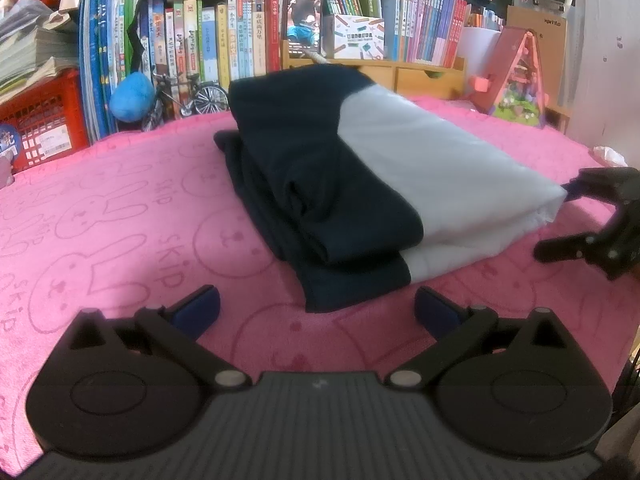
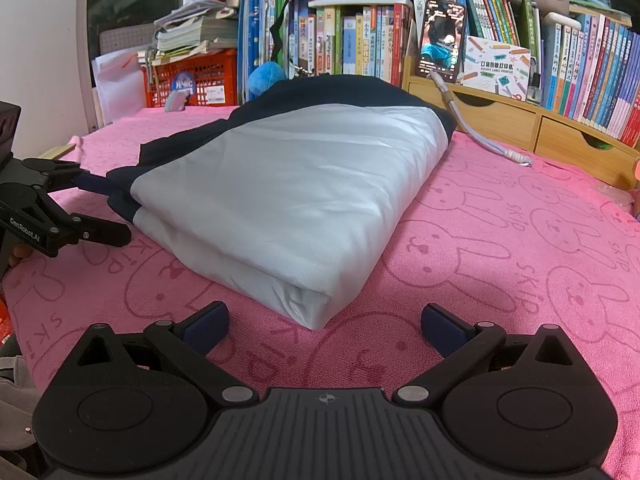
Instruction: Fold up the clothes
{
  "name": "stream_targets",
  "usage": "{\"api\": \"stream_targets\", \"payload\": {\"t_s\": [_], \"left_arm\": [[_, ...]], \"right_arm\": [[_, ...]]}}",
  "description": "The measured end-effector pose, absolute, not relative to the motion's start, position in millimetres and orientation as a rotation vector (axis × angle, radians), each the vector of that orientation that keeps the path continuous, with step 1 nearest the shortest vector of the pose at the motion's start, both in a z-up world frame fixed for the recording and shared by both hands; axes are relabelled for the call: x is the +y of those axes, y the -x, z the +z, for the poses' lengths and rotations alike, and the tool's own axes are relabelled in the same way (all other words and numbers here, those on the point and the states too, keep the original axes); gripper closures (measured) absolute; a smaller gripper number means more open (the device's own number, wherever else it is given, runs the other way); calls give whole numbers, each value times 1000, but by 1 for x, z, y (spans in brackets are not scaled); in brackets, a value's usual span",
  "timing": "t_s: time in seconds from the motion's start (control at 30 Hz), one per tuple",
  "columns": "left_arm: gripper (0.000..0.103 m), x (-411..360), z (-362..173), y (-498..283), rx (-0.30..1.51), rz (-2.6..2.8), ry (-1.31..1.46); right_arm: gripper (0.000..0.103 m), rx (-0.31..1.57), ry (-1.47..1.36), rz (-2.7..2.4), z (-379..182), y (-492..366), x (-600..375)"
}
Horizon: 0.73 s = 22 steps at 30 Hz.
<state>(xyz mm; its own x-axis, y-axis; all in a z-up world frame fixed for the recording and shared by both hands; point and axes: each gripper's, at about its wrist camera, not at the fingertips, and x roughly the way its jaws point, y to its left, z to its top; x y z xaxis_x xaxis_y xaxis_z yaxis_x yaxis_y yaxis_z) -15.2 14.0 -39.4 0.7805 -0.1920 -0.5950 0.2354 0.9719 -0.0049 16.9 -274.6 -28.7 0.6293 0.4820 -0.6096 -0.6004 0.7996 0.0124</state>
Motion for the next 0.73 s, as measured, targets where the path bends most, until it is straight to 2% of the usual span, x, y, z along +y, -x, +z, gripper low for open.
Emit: {"api": "stream_targets", "payload": {"t_s": [0.73], "left_arm": [[0, 12, -38, 19, 627, -219, -69]], "right_arm": [[0, 637, 197, 622, -29, -17, -274]]}}
